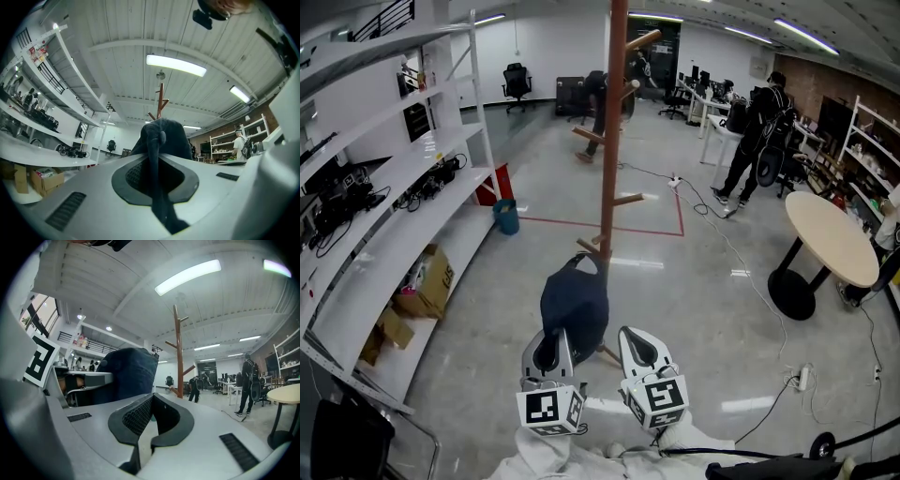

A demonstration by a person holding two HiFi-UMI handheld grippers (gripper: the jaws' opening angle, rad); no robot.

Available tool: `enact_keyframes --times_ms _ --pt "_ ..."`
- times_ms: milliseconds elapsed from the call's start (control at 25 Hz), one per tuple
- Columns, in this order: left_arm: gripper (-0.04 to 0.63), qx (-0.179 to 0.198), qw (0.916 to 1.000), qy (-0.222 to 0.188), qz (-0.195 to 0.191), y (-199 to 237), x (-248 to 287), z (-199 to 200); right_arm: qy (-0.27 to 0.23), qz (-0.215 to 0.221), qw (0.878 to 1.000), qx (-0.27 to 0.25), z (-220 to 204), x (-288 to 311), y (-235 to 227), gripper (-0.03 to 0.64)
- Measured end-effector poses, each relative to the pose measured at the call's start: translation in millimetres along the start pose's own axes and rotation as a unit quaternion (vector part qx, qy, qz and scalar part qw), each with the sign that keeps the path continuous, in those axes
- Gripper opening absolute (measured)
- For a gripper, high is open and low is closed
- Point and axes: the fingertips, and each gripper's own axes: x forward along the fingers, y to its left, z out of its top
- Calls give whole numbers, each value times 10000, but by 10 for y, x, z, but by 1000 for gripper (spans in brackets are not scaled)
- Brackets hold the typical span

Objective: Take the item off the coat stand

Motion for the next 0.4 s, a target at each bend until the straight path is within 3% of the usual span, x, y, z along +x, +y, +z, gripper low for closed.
enact_keyframes --times_ms 400 --pt "12 11 10000 60 -30 -77 -68 -39 5 -99 10000 0 -20 -100 -47 9"
